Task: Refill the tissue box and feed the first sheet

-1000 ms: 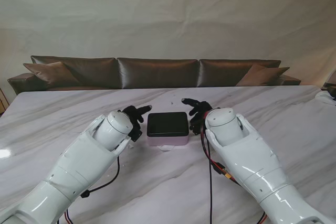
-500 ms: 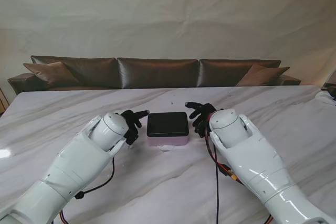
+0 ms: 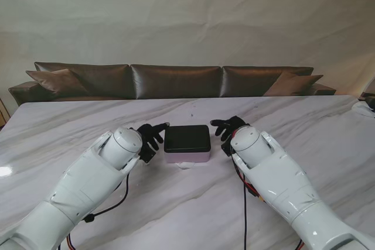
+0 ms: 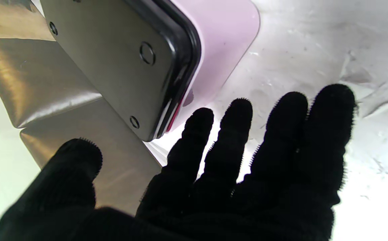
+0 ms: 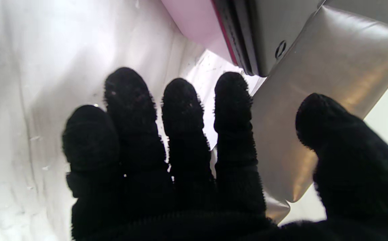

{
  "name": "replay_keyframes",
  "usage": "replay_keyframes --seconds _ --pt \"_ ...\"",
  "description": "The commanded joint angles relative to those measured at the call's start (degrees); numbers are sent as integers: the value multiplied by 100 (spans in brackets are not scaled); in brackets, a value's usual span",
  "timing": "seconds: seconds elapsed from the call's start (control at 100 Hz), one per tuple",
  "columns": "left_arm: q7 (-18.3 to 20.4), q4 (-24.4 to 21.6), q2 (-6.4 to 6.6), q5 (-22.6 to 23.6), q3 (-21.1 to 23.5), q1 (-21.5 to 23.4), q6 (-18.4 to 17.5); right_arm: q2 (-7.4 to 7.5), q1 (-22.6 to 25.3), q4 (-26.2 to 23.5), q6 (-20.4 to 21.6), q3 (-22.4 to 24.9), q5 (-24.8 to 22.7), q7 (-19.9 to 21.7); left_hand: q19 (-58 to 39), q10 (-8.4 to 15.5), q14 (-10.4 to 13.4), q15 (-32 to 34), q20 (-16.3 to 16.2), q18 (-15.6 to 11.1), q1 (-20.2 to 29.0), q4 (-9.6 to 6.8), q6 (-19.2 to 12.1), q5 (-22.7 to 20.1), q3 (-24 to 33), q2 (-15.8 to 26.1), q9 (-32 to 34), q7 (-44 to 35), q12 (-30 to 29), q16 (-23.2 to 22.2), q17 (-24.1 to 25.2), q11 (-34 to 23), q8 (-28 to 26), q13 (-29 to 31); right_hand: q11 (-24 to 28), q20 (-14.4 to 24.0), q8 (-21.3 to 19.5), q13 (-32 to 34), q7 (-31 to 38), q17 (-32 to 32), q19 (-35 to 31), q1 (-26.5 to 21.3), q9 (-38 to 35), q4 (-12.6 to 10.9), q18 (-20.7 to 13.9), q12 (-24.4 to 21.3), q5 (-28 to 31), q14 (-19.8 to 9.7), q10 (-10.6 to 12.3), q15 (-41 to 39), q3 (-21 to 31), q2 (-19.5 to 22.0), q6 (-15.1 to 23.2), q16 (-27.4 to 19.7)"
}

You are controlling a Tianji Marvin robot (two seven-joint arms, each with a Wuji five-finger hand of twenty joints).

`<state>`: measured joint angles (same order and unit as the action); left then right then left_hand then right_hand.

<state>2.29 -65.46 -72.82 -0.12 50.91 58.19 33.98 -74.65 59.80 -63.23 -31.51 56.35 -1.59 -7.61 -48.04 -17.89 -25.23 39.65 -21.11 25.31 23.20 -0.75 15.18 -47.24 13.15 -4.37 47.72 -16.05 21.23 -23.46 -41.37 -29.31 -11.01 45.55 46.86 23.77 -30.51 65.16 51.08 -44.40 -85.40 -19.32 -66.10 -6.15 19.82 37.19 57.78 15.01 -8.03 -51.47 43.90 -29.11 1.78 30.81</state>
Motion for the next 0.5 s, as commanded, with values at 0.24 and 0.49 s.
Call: replay_keyframes --seconds 0.24,0.49 --pt "12 306 -130 -77 -79 -162 -197 -56 -223 334 195 -139 35 217 -2715 291 -85 78 -260 -382 -139 -163 -265 122 -287 262 -6 -186 81 -59 169 -186 -151 -98 175 128 96 236 152 -23 -317 -50 -154 161 -404 220 215 -35 279 -279 38 -62 434 95" --pt "-145 549 -224 -150 -95 -230 -382 -98 -299 530 321 -225 119 246 -2760 278 -86 156 -349 -393 -128 -171 -257 184 -371 291 -1 -198 129 -92 167 -280 -162 -54 199 137 220 228 235 -24 -313 -299 -178 268 -404 279 235 -54 300 -290 3 -103 533 108"
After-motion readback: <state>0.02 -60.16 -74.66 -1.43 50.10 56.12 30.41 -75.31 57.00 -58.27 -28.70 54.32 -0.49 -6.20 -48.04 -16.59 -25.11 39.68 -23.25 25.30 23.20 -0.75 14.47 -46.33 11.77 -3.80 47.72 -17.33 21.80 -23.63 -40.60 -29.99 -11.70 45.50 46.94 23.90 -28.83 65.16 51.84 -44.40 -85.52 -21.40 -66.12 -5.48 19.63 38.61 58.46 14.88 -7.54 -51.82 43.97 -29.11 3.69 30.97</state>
